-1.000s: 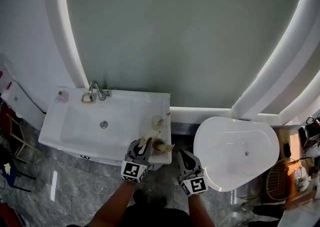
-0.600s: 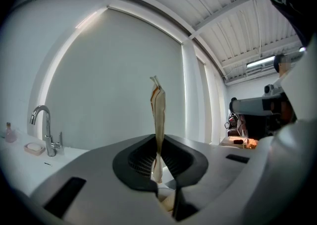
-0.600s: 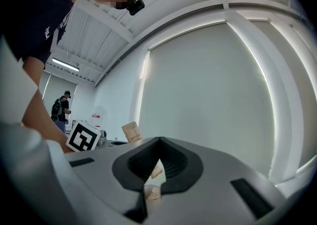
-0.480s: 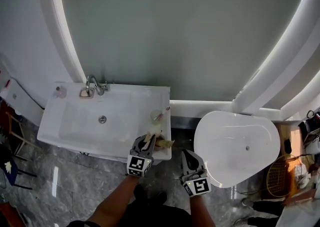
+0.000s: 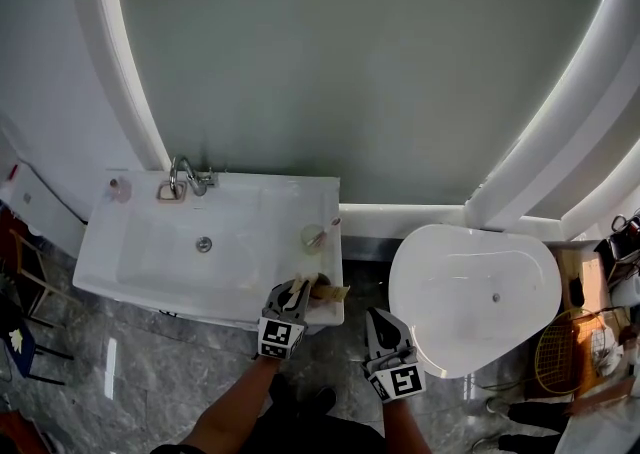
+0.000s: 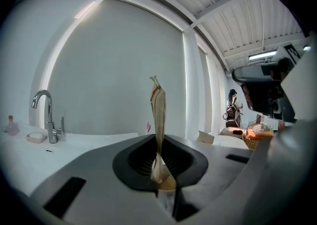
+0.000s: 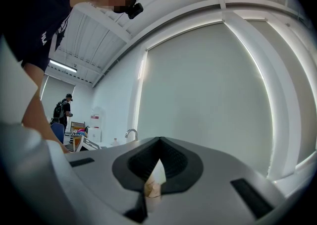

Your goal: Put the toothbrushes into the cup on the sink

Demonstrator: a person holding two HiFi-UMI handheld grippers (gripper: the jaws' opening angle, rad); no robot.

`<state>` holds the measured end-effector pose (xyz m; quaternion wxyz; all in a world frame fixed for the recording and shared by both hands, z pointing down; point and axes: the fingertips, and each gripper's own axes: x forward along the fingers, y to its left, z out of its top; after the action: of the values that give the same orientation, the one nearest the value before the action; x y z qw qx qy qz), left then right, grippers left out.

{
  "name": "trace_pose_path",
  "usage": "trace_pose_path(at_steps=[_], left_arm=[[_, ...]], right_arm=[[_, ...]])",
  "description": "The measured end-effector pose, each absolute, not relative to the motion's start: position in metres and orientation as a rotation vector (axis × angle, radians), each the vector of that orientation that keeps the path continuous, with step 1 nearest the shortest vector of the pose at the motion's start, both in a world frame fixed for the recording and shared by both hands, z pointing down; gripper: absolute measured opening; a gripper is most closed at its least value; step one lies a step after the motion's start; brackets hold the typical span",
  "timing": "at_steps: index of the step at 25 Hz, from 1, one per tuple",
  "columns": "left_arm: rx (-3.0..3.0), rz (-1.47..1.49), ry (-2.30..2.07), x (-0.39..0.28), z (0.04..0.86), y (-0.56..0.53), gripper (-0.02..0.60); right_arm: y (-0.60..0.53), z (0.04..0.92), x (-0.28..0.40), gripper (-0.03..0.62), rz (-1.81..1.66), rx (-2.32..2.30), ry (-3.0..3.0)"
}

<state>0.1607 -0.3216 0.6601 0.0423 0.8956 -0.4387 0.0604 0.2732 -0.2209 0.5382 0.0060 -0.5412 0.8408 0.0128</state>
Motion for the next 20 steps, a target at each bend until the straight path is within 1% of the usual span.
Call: trace_pose_path(at_steps=[11, 20], left_arm=[[2.753, 0.203, -1.311, 0.166, 0.670, -0.327, 0.046], [2.741, 0.243, -1.297, 0.164, 0.681, -0.328, 0.048]], right_arm=[[-0.235, 0.543, 0.283, 0.028, 0.011, -1.722, 2.597], [-0.237, 0.541, 0.277, 0.028, 0.025, -1.716, 2.601]])
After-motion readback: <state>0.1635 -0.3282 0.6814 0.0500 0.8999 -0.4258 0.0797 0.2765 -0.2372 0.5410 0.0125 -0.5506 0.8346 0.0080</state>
